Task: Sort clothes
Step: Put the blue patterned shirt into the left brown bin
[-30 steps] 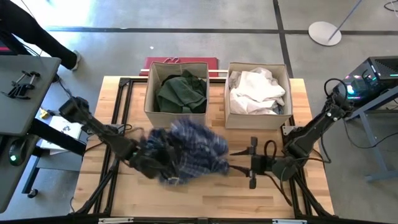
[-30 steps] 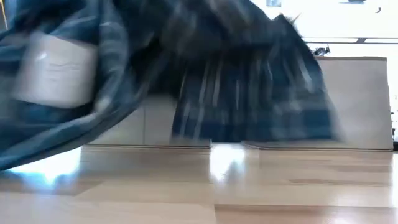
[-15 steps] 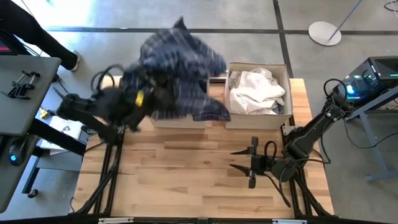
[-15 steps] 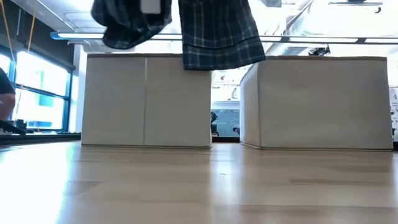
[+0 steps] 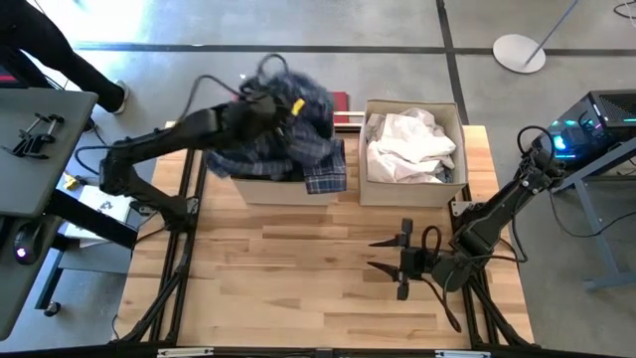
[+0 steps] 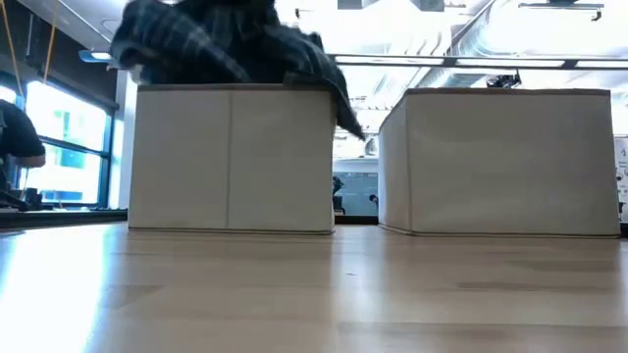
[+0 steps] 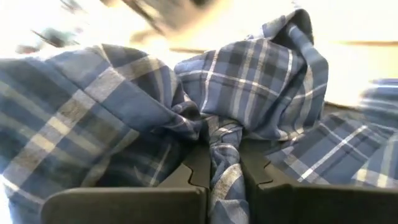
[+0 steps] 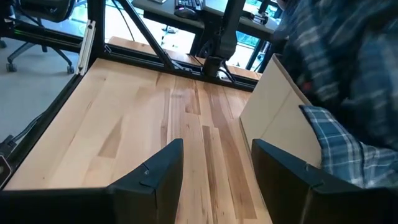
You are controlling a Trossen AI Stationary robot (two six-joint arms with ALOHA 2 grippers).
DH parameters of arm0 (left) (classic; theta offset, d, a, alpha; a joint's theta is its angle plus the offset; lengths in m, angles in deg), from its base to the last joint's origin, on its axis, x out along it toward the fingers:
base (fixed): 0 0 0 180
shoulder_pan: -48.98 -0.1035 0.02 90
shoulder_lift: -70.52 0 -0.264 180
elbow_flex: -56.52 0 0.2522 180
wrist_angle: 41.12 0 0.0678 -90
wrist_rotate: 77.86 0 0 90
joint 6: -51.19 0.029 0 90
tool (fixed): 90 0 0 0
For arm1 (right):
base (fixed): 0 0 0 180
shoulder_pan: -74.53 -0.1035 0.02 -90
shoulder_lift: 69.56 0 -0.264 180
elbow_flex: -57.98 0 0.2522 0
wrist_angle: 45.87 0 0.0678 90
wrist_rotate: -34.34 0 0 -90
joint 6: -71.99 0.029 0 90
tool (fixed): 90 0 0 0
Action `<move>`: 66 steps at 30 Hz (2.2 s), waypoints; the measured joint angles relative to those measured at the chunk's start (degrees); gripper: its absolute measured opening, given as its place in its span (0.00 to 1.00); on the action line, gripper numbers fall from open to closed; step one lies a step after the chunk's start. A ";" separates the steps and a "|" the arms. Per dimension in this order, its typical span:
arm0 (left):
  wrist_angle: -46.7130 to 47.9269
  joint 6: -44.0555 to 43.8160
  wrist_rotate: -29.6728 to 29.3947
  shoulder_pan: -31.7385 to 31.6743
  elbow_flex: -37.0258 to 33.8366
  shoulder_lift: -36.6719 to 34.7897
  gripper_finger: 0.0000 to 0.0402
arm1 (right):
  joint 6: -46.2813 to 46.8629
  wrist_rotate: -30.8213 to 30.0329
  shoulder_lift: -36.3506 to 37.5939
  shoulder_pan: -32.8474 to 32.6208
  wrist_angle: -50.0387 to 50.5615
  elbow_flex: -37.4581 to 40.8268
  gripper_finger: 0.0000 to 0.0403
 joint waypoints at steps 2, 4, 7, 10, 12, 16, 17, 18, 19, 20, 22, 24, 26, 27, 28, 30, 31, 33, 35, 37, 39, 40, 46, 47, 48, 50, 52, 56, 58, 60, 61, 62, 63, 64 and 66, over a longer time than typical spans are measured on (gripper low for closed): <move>0.78 -5.10 5.96 -0.99 -2.89 1.75 0.04 | 0.00 0.02 0.00 0.00 -0.01 0.00 0.44; 0.68 -7.22 9.17 -1.42 -6.12 3.73 0.04 | 0.02 0.00 0.00 0.00 -0.03 0.00 0.44; 0.61 -10.75 9.30 -2.03 -11.09 7.16 0.04 | 0.49 0.02 0.00 0.00 -0.03 0.00 0.44; 0.52 -15.98 10.50 -3.23 -15.94 11.24 0.04 | 1.01 0.02 0.00 0.00 -0.03 0.00 0.44; 0.04 -18.19 12.77 -4.14 -18.53 14.06 0.04 | 1.05 0.03 0.00 0.00 -0.03 0.00 0.44; -4.23 -22.38 16.07 -5.81 -22.18 18.85 0.10 | 1.05 0.03 -0.01 0.00 -0.03 0.00 0.44; -5.39 -22.44 17.48 -6.23 -22.58 19.44 0.13 | 1.05 0.03 -0.01 0.00 -0.03 0.00 0.44; -6.30 -22.46 18.75 -6.57 -22.68 19.95 0.17 | 1.05 0.04 -0.02 0.00 -0.03 0.00 0.44; -7.00 -22.54 19.80 -6.84 -22.66 20.24 0.20 | 1.05 0.03 -0.02 0.00 -0.01 0.00 0.44; -6.88 -22.61 20.55 -7.02 -22.31 20.33 0.24 | 1.05 0.03 -0.01 0.00 -0.01 0.00 0.44; -4.81 -22.67 22.04 -7.36 -20.50 19.74 0.31 | 1.05 0.04 -0.02 0.04 -0.01 0.00 0.44; -0.11 -22.75 23.21 -7.56 -17.22 18.59 0.37 | 1.09 0.02 -0.02 0.04 -0.01 0.00 0.44; 6.57 -23.17 24.11 -7.55 -12.68 17.05 0.41 | 1.40 0.04 -0.02 0.04 0.05 0.00 0.44; 9.79 -23.80 24.35 -7.43 -10.06 16.01 0.42 | 1.49 0.04 -0.02 0.04 0.08 0.00 0.44; 12.51 -24.75 24.54 -7.22 -7.15 14.86 0.43 | 1.53 0.04 -0.02 0.04 0.08 0.00 0.44; 16.43 -26.68 25.54 -6.69 -1.97 12.80 0.44 | 1.86 0.03 -0.02 0.04 0.11 0.00 0.44; 18.25 -27.54 26.41 -6.34 0.29 11.92 0.44 | 2.12 0.04 -0.02 0.04 0.23 0.00 0.44; 20.62 -28.30 28.54 -5.33 3.91 10.05 0.44 | 2.43 0.05 -0.02 0.04 0.46 0.00 0.44; 22.80 -28.29 30.65 -4.01 6.57 7.82 0.43 | 2.54 0.04 -0.02 0.04 0.83 0.00 0.44; 24.52 -29.64 31.24 -2.79 7.61 5.37 0.42 | 2.45 0.04 -0.02 0.04 1.13 0.00 0.44; 27.72 -33.14 31.22 -1.98 7.59 3.72 0.40 | 2.43 0.04 -0.02 0.06 1.26 0.00 0.44; 30.23 -36.11 31.17 -1.72 7.59 3.40 0.39 | 2.49 0.04 -0.02 0.09 1.30 0.00 0.44; 46.18 -47.35 23.56 -3.79 3.66 4.60 0.29 | 2.54 0.04 -0.02 0.09 1.22 0.00 0.44; 45.98 -47.53 23.15 -4.58 1.84 5.16 0.27 | 2.55 0.04 -0.02 0.09 1.11 0.00 0.44; 44.59 -47.22 23.07 -5.47 -0.31 5.75 0.25 | 2.54 0.04 -0.02 0.09 0.92 0.00 0.44; 39.13 -45.12 23.00 -7.31 -5.06 6.79 0.21 | 2.56 0.04 -0.02 0.10 0.83 0.00 0.44; 30.81 -42.21 23.01 -9.13 -9.66 8.26 0.18 | 2.55 0.05 -0.02 0.11 0.82 0.00 0.44; 14.18 -37.37 23.78 -12.09 -16.63 13.01 0.14 | 3.09 0.04 -0.02 0.11 0.91 0.00 0.44; 8.79 -35.39 26.61 -13.39 -17.88 16.03 0.13 | 3.60 0.04 -0.02 0.11 1.35 0.00 0.44; 7.29 -32.91 29.58 -14.38 -17.63 19.18 0.12 | 3.95 0.04 -0.02 0.11 1.70 0.00 0.44; 7.94 -31.95 30.17 -14.76 -17.14 20.15 0.12 | 4.04 0.04 -0.02 0.11 1.85 0.00 0.44; 9.11 -31.42 30.33 -15.03 -16.52 20.64 0.11 | 4.04 0.04 -0.02 0.11 1.89 0.00 0.44; 10.66 -31.18 30.32 -15.07 -15.77 20.73 0.11 | 4.04 0.04 -0.02 0.11 1.95 0.00 0.44; 12.53 -31.16 30.30 -15.07 -14.82 20.67 0.11 | 4.04 0.04 -0.02 0.11 2.02 0.00 0.44; 17.28 -31.16 30.30 -15.05 -11.91 20.02 0.11 | 4.04 0.04 -0.02 0.11 2.03 0.00 0.44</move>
